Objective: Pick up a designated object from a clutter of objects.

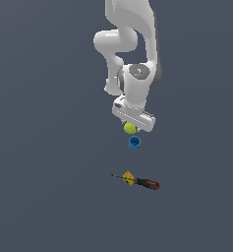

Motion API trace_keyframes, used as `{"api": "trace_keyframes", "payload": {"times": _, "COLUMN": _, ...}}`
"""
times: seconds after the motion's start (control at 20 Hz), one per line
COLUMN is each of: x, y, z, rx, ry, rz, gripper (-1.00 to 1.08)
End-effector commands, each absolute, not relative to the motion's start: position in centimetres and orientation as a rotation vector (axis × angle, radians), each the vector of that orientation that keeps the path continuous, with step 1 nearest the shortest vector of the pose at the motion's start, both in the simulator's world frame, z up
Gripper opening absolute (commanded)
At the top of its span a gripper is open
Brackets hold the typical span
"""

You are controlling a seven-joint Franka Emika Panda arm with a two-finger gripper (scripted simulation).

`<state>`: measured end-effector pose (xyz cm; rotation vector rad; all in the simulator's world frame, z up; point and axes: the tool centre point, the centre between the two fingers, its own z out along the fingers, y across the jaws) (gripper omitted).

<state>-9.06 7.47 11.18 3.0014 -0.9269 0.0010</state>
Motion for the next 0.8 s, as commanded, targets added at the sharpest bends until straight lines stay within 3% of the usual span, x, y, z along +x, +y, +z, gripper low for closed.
{"api": "trace_keyframes", "payload": {"times": 0.0, "x": -8.2, "y": 8.3, "z": 13.2, "rx": 3.002, "ry": -0.927, "rz": 0.003, "gripper": -1.0}}
{"api": "trace_keyframes", "payload": {"times": 0.75, "x": -2.6, "y": 13.4, "z": 25.7, "rx": 3.001, "ry": -0.927, "rz": 0.003, "gripper": -1.0}}
